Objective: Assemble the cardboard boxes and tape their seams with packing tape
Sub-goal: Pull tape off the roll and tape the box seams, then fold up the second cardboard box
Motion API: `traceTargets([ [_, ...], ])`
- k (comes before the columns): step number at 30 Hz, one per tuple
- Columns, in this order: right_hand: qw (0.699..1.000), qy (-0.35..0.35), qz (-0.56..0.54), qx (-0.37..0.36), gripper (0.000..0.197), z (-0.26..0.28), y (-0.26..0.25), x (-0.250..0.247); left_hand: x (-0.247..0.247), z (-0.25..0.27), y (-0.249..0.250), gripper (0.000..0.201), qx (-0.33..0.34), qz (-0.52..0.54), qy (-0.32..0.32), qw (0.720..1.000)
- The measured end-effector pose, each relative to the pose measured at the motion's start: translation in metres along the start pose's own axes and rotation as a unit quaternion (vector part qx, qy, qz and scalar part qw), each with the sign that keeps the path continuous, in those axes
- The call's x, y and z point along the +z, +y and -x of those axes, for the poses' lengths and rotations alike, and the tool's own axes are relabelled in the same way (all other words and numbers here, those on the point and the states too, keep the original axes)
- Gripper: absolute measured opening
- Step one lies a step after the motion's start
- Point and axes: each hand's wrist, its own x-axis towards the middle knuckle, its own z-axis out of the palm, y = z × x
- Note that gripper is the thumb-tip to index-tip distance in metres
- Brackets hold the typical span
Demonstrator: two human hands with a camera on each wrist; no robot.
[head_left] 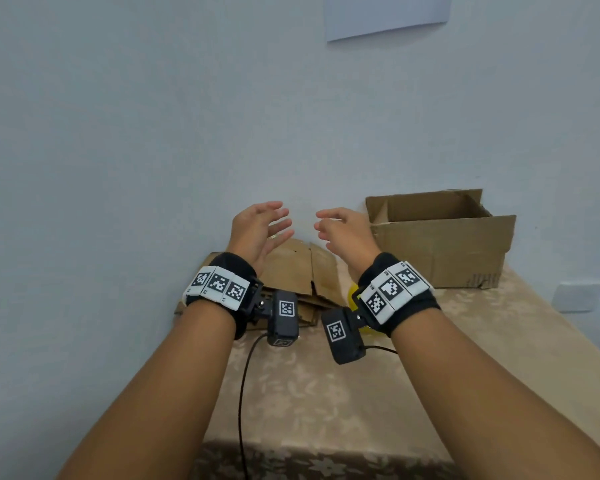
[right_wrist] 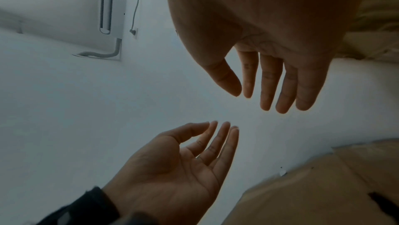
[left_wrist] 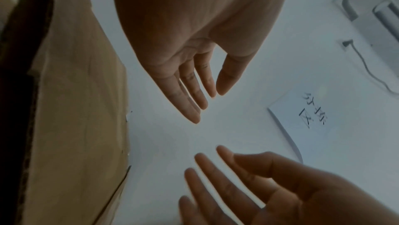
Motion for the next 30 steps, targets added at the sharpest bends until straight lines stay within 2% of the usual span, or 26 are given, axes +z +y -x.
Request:
traceTargets([
  [3, 1.0, -0.009, 0.003, 0.016, 0.027, 0.002, 0.0, 0.009, -0.008, -0.001, 0.003, 0.019, 0.031, 0.014, 0.026, 0.999],
  [5, 0.999, -0.017, 0.01, 0.028, 0.034, 0.003, 0.0, 0.014, -0.015, -0.002, 0.003, 0.02, 0.054, -0.014, 0.053, 0.997],
  [8, 0.998, -0.038, 0.04, 0.043, 0.042, 0.003, 0.003, 0.021, -0.027, -0.003, 0.005, 0.024, 0.095, -0.122, 0.087, 0.984],
  [11, 0.994, -0.049, 0.053, 0.083, 0.043, 0.004, 0.011, 0.028, -0.04, -0.007, 0.006, 0.026, 0.121, -0.238, 0.151, 0.952],
  [14, 0.987, -0.055, 0.04, 0.147, 0.031, 0.005, 0.019, 0.032, -0.051, -0.01, 0.001, 0.035, 0.069, -0.314, 0.159, 0.933],
  [18, 0.98, -0.059, 0.05, 0.183, 0.047, 0.004, 0.032, 0.035, -0.058, -0.013, -0.009, 0.06, -0.035, -0.368, 0.125, 0.921],
  [22, 0.976, -0.031, 0.01, 0.214, 0.05, 0.0, 0.044, 0.036, -0.06, -0.013, -0.011, 0.068, -0.098, -0.367, 0.094, 0.92],
  [24, 0.977, -0.017, 0.005, 0.214, 0.054, -0.001, 0.045, 0.036, -0.062, -0.012, -0.012, 0.065, -0.112, -0.342, 0.095, 0.928],
  [25, 0.977, -0.013, 0.001, 0.214, 0.058, -0.002, 0.044, 0.035, -0.063, -0.011, -0.01, 0.056, -0.111, -0.32, 0.102, 0.935],
  [27, 0.978, -0.004, -0.004, 0.21, 0.065, -0.004, 0.042, 0.033, -0.065, -0.012, -0.009, 0.015, -0.087, -0.277, 0.112, 0.95],
  [28, 0.978, 0.002, -0.012, 0.208, 0.067, -0.005, 0.041, 0.031, -0.065, -0.011, -0.005, 0.013, -0.073, -0.259, 0.112, 0.957],
  [30, 0.976, 0.017, -0.051, 0.21, 0.076, -0.008, 0.04, 0.027, -0.065, -0.011, 0.003, 0.025, -0.052, -0.232, 0.096, 0.967],
])
